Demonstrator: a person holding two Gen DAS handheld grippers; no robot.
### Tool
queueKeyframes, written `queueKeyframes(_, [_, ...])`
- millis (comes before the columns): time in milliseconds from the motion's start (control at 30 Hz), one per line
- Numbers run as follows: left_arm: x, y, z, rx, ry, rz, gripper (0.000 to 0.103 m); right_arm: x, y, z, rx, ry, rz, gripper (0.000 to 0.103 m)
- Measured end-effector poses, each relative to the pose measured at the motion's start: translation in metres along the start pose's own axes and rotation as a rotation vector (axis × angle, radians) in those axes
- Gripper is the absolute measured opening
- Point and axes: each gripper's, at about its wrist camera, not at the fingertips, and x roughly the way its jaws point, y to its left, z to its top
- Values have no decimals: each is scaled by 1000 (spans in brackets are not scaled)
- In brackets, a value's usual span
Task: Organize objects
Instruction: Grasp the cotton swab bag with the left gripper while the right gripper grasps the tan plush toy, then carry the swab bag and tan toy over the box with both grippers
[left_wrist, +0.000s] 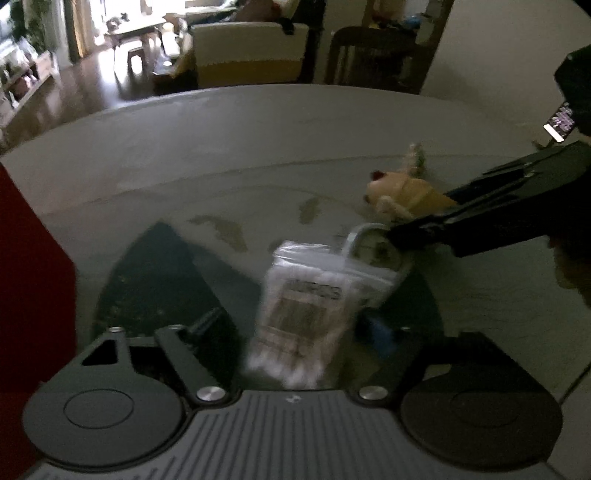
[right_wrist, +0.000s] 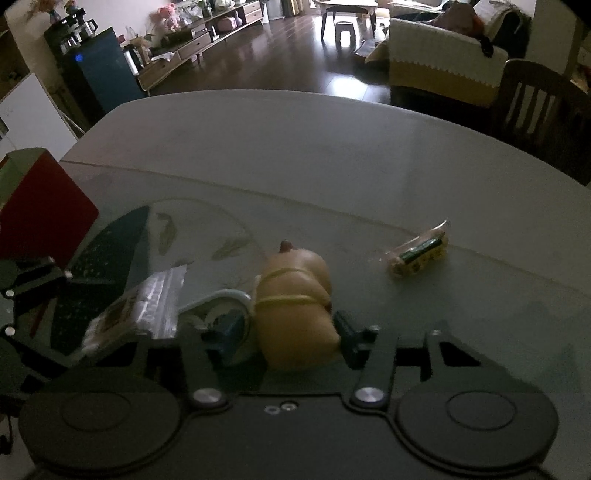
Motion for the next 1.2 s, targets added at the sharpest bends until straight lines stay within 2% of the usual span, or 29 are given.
queueKeyframes(67, [-1, -3, 0, 2, -3, -5, 62, -1, 1, 0, 10, 1, -7, 45])
queueKeyframes(133, [-2, -6, 0, 7, 1, -9, 45, -3, 2, 0, 13, 3, -19, 44])
queueKeyframes(233, [-7, -9, 0, 13, -2, -8, 36, -10, 6, -3, 11, -3, -24, 42])
queueKeyframes(667, [-46, -18, -16, -32, -53, -32, 34, -65, 36, -29, -1, -28, 11, 42])
queueKeyframes(1200, [-135, -15, -46, -121, -109, -31, 34, -125, 106, -55, -25, -75, 7, 42])
